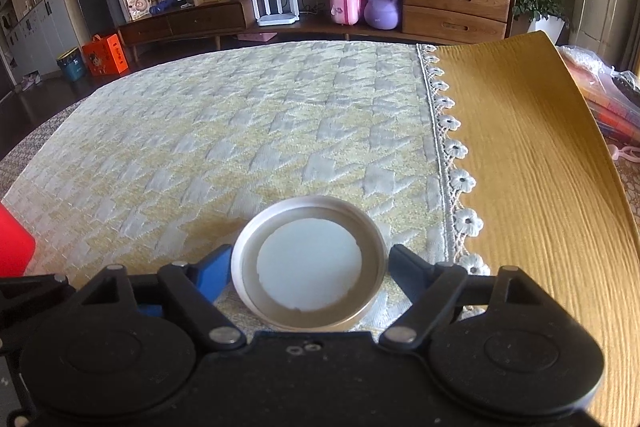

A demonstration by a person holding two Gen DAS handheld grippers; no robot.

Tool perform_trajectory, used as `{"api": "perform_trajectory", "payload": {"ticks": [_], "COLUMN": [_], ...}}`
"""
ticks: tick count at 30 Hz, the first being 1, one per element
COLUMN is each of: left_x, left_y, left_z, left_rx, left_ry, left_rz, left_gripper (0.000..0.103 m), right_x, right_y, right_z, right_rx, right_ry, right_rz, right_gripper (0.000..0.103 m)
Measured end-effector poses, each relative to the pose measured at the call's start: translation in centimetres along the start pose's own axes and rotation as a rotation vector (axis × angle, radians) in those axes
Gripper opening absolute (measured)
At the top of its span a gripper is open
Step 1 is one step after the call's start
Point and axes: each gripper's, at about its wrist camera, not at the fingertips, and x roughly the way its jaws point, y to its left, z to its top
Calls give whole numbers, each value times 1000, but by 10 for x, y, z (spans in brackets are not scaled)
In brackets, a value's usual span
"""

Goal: Organize rigid objects
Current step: 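Grasp the purple eraser with the left gripper while the right grasps the tape roll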

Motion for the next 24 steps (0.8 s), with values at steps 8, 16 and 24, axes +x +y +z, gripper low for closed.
{"api": "perform_trajectory", "payload": {"ticks": [8,16,24], "left_x": [-6,-19,-44], "left_y": [-4,5,13], "left_z": [-2,-6,-7], "left_rx": [2,-37,-78], "left_ry": [-2,5,12], "left_rz": [29,27,35], "left_gripper": [37,37,37], "right_x": [-5,-28,-62], "right_y": [3,-3,1], "right_z": [-4,-12,-19], "right_rx": [7,26,21], "right_ry": [-16,-38,-42], "right_rz": [-26,-16,8], "right_gripper": [77,77,77]}}
